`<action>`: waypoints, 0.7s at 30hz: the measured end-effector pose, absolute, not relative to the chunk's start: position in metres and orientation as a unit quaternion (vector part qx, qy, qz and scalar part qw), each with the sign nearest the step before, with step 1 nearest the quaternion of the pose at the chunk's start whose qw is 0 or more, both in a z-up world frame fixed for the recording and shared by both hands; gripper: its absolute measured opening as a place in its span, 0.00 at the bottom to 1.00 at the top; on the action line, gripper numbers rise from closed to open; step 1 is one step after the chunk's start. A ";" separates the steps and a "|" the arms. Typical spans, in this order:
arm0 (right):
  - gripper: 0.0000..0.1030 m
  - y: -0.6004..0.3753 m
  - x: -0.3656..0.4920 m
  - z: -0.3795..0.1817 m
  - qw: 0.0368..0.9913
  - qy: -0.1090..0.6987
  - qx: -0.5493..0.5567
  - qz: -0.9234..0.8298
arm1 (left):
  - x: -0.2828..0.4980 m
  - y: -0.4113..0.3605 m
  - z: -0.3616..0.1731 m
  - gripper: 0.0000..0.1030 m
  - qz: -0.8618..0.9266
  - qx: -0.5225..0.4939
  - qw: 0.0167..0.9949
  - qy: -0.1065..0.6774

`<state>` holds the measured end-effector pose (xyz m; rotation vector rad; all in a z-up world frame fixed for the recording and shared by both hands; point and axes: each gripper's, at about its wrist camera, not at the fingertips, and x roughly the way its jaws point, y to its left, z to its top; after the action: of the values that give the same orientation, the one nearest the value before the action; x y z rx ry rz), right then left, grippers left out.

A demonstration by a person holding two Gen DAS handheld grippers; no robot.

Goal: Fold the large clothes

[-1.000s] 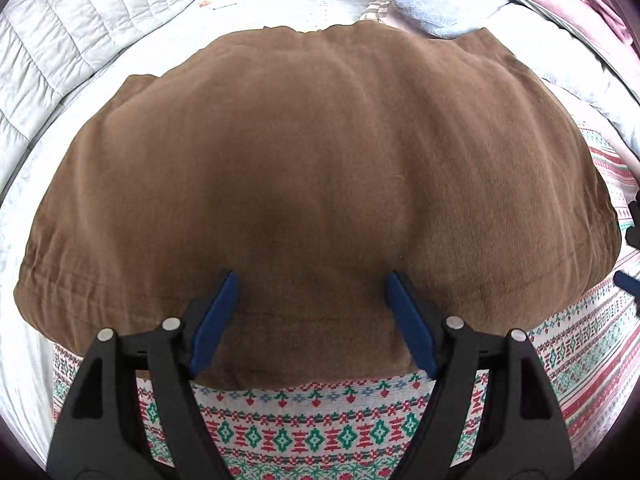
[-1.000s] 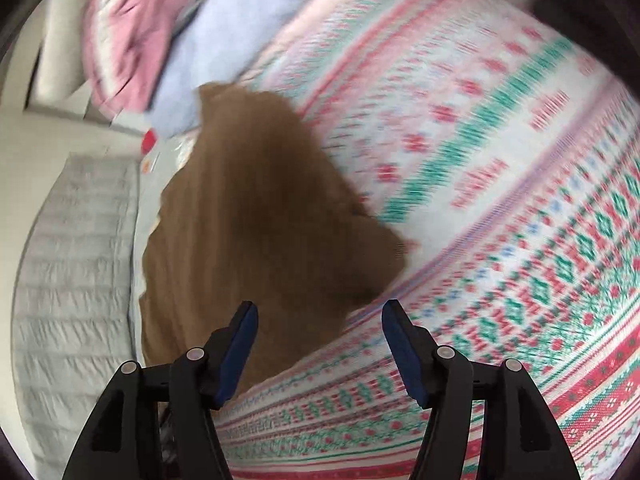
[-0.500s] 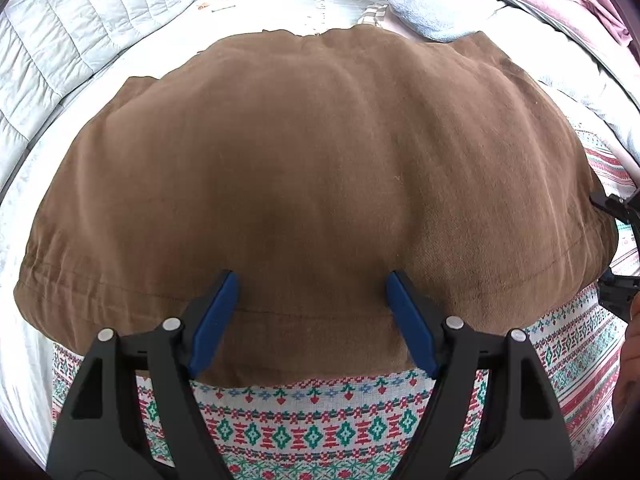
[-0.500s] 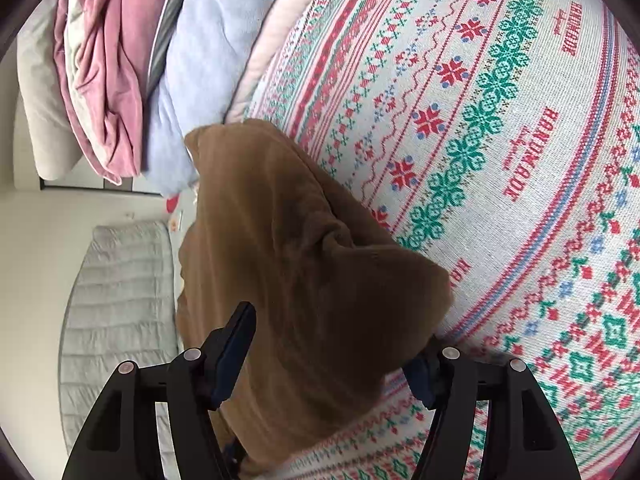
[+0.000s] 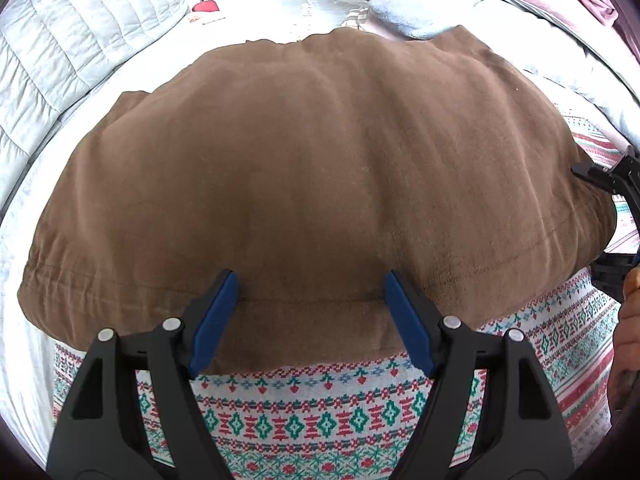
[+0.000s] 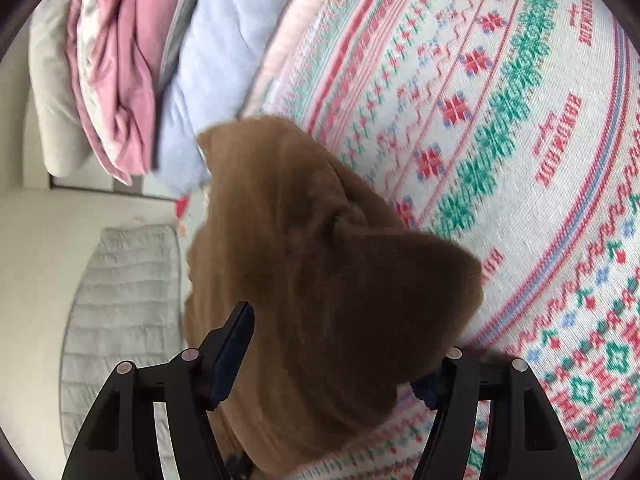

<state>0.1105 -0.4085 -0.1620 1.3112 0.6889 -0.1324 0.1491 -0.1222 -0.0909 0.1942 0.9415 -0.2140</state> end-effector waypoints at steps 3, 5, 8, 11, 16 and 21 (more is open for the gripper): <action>0.68 -0.404 0.115 -0.155 0.744 0.309 0.589 -0.062 | 0.150 -0.123 -0.092 0.74 -0.104 0.098 0.882 0.450; 0.61 -0.399 0.120 -0.140 0.757 0.280 0.588 -0.052 | 0.150 -0.124 -0.092 0.74 -0.102 0.101 0.882 0.450; 0.60 -0.392 0.116 -0.113 0.781 0.245 0.575 -0.016 | 0.151 -0.124 -0.094 0.74 -0.100 0.098 0.882 0.451; 0.62 -0.387 0.121 -0.110 0.789 0.250 0.561 -0.022 | 0.150 -0.127 -0.094 0.74 -0.097 0.103 0.883 0.448; 0.62 -0.399 0.132 -0.149 0.734 0.281 0.616 -0.054 | 0.148 -0.128 -0.094 0.74 -0.094 0.104 0.884 0.446; 0.62 -0.400 0.135 -0.150 0.733 0.281 0.617 -0.058 | 0.149 -0.128 -0.094 0.74 -0.094 0.104 0.884 0.446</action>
<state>0.1353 -0.4003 -0.1503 1.3575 0.6185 -0.1267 0.1488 -0.1280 -0.0935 0.2157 0.9290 -0.1961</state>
